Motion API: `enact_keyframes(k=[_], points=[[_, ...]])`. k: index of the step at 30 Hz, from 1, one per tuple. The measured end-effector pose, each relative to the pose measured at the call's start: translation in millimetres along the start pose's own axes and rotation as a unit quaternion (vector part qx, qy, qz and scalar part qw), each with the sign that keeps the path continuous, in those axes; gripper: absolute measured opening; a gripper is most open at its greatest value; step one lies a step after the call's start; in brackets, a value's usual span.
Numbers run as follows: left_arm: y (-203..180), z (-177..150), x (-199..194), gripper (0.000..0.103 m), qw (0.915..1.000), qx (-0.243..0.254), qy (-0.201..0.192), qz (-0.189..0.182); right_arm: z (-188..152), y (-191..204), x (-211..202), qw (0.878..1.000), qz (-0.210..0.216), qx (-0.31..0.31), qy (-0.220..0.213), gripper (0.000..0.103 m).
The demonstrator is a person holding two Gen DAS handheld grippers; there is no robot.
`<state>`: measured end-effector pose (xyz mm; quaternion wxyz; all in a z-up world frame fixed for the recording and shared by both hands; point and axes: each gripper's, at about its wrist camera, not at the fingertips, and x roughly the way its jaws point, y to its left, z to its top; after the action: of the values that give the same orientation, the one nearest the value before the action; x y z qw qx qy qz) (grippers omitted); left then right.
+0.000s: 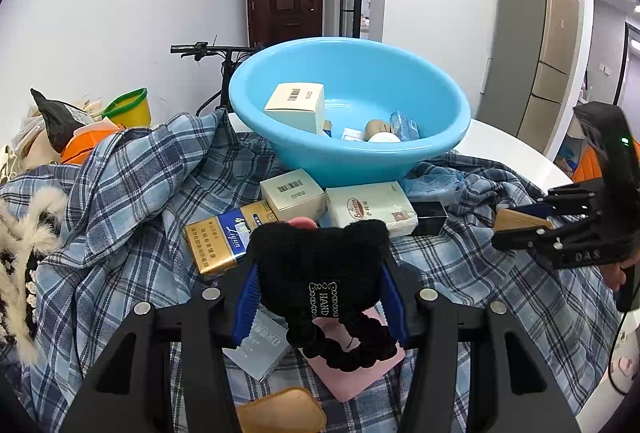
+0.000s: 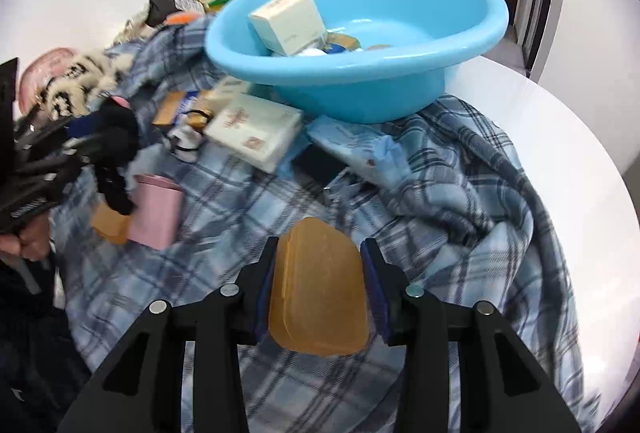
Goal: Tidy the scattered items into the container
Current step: 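Carry the hair tie with the left tool while the right tool carries the soap box over the blue basin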
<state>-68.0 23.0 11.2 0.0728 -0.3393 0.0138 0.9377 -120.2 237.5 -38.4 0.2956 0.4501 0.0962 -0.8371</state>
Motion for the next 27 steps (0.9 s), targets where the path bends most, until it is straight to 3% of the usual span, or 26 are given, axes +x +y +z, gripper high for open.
enact_keyframes(k=[6,11,14,18,27], points=[[0.5,-0.8,-7.1,0.055,1.0000,0.004,-0.006,0.002,-16.2,27.4,-16.5,0.997,-0.037,-0.033,-0.051,0.039],[3.1,-0.2,-10.4,0.055,0.9999,0.000,-0.012,0.005,-16.0,24.7,-23.1,0.998,-0.038,-0.015,-0.056,0.039],[2.8,-1.9,-8.9,0.055,1.0000,-0.002,-0.009,0.004,-16.1,27.7,-32.2,0.997,-0.018,-0.005,-0.080,0.039],[0.7,-3.3,-7.1,0.055,1.0000,0.001,-0.005,0.005,-13.5,36.5,-41.3,0.994,-0.032,-0.002,-0.103,0.039],[-5.9,-4.0,-7.5,0.055,1.0000,-0.002,-0.008,0.000,-16.2,53.3,-39.7,0.993,-0.057,0.019,-0.105,0.039]])
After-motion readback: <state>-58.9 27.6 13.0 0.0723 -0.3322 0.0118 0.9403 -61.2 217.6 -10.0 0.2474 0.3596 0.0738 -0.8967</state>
